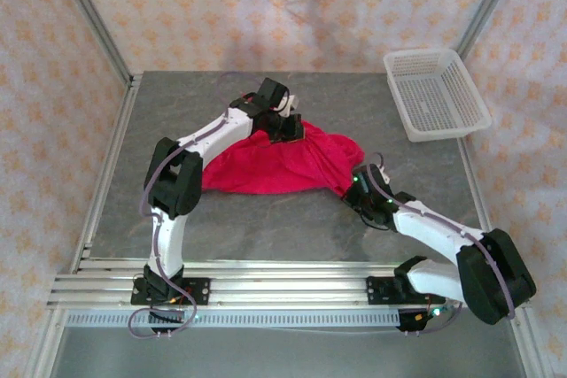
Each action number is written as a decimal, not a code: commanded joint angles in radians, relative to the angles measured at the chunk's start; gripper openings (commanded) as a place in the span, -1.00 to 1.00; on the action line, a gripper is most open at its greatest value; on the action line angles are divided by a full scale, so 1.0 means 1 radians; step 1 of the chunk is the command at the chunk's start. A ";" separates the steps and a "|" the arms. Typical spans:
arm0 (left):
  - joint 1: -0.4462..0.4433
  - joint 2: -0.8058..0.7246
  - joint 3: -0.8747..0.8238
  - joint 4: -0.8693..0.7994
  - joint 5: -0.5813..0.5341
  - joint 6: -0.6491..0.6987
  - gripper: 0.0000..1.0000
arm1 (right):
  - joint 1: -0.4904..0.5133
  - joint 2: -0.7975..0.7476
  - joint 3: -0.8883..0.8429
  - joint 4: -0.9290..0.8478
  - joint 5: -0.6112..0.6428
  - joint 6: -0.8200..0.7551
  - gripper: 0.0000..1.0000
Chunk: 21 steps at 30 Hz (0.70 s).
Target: Fold the inside-out t-shirt
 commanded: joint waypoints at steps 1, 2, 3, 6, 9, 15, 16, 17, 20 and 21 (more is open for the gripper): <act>0.005 0.024 0.000 0.049 -0.008 -0.018 -1.00 | 0.012 -0.045 0.066 -0.055 0.019 0.001 -0.75; 0.004 0.024 0.002 0.048 -0.008 -0.017 -1.00 | 0.019 -0.062 0.079 -0.068 0.023 -0.002 -0.69; 0.002 0.023 0.004 0.044 -0.008 -0.013 -1.00 | 0.027 -0.076 0.088 -0.080 0.025 0.001 -0.65; -0.001 0.022 0.005 0.041 -0.010 -0.009 -1.00 | 0.048 -0.099 0.101 -0.081 0.016 0.017 -0.58; -0.004 0.031 0.014 0.037 -0.008 -0.007 -1.00 | 0.070 -0.085 0.115 -0.055 0.001 0.040 -0.51; -0.012 0.041 0.025 0.028 -0.007 -0.006 -1.00 | 0.087 -0.025 0.131 0.033 -0.047 0.119 -0.42; -0.011 0.040 0.027 0.027 -0.007 -0.004 -1.00 | 0.091 -0.020 0.130 0.048 -0.047 0.133 -0.38; -0.012 0.040 0.029 0.025 -0.009 -0.001 -1.00 | 0.093 -0.015 0.129 0.055 -0.042 0.144 -0.36; -0.011 0.039 0.034 0.019 -0.009 -0.001 -1.00 | 0.093 0.009 0.122 0.085 -0.025 0.168 -0.23; -0.012 0.040 0.036 0.017 -0.008 0.000 -1.00 | 0.093 0.010 0.120 0.098 -0.024 0.172 -0.20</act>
